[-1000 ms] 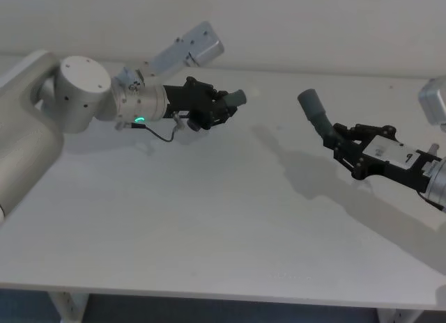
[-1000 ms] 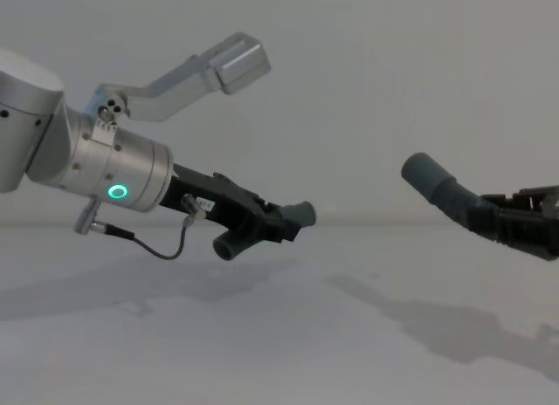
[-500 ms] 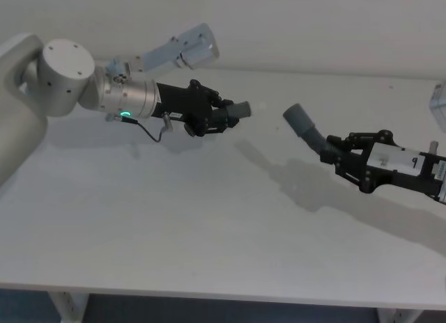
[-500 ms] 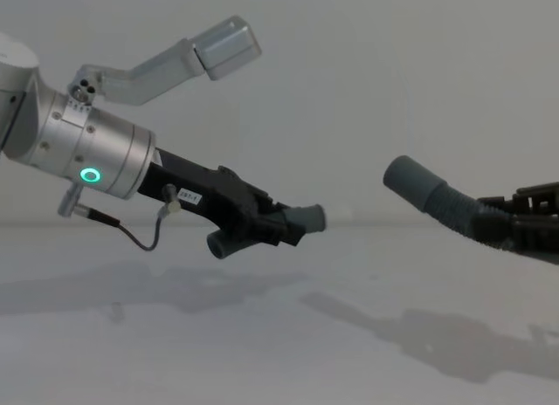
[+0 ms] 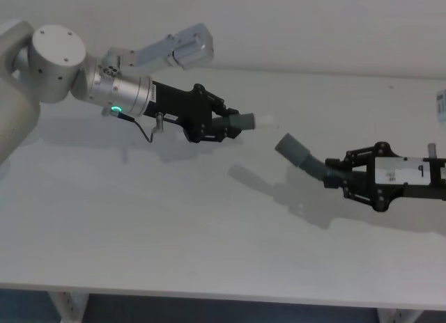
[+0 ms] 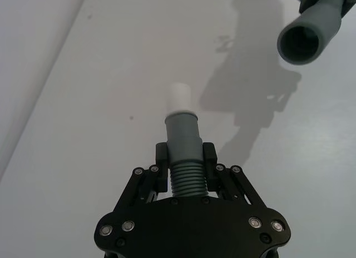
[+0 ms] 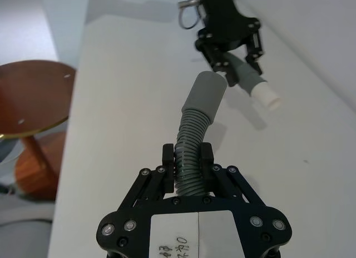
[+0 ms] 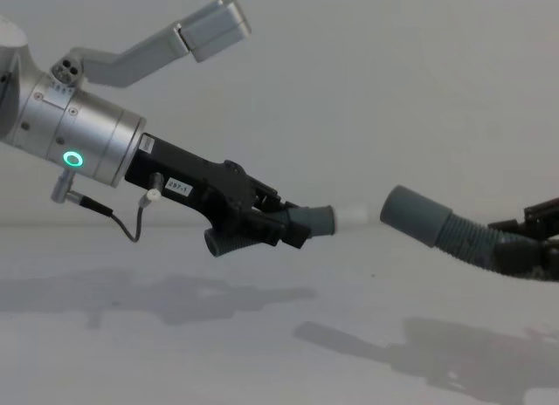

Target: Use both hands to pick up one end of the pipe from the table, align the ends, and insert them.

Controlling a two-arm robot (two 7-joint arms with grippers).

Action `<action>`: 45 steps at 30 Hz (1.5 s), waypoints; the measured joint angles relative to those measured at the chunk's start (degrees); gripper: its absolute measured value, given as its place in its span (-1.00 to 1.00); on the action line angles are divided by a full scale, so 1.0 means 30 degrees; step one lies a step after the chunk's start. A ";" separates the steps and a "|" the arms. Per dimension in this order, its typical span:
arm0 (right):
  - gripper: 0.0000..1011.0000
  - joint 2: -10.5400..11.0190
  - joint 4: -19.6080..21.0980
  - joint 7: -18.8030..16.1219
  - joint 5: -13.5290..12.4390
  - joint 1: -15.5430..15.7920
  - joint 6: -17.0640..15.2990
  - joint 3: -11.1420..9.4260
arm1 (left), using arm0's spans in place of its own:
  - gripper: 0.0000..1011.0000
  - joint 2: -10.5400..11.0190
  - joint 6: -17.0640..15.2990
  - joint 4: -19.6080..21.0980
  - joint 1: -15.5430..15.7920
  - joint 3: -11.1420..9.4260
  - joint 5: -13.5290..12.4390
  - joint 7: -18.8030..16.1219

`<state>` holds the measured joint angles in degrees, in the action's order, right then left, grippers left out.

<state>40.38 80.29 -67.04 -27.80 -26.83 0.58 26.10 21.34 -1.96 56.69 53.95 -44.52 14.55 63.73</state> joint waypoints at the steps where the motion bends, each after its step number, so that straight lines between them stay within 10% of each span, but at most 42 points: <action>1: -0.48 0.0018 -0.0085 -0.0148 0.0000 -0.0116 0.0022 0.0080 | -0.29 0.0001 0.0042 -0.0024 0.0038 -0.0024 0.0042 0.0141; 14: -0.48 0.0236 -0.1023 -0.2132 0.0291 -0.1432 0.0294 0.1029 | -0.29 -0.0144 0.0468 -0.0289 0.0669 -0.0552 0.0678 0.2302; 45: -0.48 0.0712 -0.1905 -0.2325 0.0701 -0.2229 0.0299 0.1890 | -0.29 -0.0238 -0.0226 0.0118 0.1389 -0.1690 0.1334 0.4349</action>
<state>42.52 74.57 -74.02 -25.69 -33.51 1.48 31.77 20.62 -2.63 57.04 58.12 -49.58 18.55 76.78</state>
